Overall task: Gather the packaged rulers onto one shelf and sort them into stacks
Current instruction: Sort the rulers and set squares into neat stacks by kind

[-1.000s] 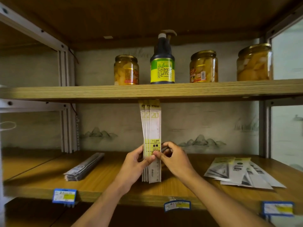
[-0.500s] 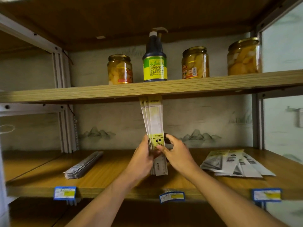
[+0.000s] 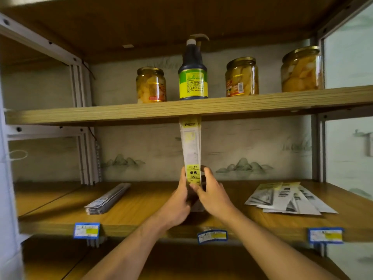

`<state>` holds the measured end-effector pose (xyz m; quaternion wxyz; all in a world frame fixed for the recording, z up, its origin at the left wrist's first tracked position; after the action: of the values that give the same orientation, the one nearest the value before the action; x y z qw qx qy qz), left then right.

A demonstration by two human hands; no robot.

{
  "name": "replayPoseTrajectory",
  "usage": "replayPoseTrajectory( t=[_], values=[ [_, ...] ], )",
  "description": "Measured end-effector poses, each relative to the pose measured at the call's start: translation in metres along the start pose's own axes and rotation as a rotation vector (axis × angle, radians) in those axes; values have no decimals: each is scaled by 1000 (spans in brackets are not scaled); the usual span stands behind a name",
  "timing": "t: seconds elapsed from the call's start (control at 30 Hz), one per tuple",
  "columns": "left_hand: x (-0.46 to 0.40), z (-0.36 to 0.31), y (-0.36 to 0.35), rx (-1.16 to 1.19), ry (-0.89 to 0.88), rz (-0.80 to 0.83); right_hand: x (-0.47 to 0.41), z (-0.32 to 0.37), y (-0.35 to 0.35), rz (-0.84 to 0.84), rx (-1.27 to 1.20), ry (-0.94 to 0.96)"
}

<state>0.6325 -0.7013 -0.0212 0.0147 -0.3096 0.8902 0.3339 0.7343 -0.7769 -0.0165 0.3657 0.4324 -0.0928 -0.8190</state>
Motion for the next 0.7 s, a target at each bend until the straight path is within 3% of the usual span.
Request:
replayPoseTrajectory(
  t=[0.4, 0.7],
  values=[
    [-8, -8, -9, -67, 28, -116, 0, 0, 7, -35, 9, 25],
    [-16, -7, -16, -114, 80, -176, -3, -14, 5, 74, 46, -62]
  ],
)
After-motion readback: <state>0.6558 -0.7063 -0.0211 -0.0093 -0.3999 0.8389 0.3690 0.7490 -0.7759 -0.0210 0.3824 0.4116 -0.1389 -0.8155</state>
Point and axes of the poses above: each hand's wrist, its own x-axis away from the middle knuckle, its own y-axis out of the back of the hand, z = x × y, the point moved 1 cm from there along -x, towards the middle knuckle, and after that the axes turned 13 degrees about y, right-handed, at the moved point
